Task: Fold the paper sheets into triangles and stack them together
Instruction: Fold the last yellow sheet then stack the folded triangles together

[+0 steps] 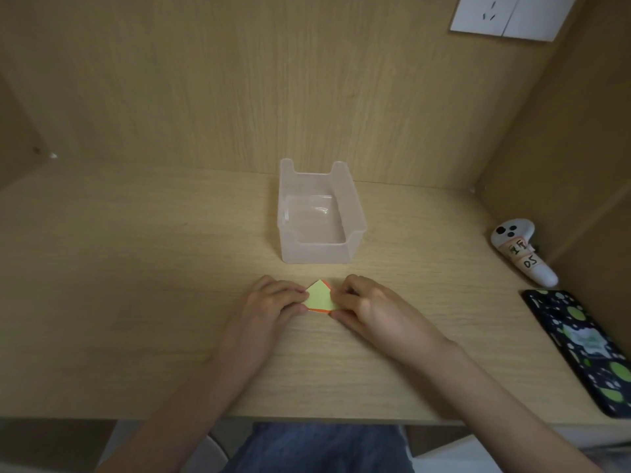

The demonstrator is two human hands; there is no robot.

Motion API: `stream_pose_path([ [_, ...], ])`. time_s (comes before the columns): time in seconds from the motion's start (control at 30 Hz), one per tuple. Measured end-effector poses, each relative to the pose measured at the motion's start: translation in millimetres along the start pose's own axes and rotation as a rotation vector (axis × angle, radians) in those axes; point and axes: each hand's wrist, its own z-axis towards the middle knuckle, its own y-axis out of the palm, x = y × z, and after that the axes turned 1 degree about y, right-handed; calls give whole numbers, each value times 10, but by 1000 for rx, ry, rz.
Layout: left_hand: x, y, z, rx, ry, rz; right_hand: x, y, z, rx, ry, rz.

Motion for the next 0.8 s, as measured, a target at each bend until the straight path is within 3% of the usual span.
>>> stream_pose_path([
  [0.13,-21,-43,15,-48,-10,1,-38,-32,62,-15,-43,-111],
  [0.33,-54,-96,60,-38,3,-24,-46,-4,13,59,-10,-62],
  [0.6,-90,-137,101,-212,135,39,-56,-46,-22,44,-5,-95],
  [0.8,-101,-117,102,-171,161,79,-77,-60,31,-32,24,-100],
])
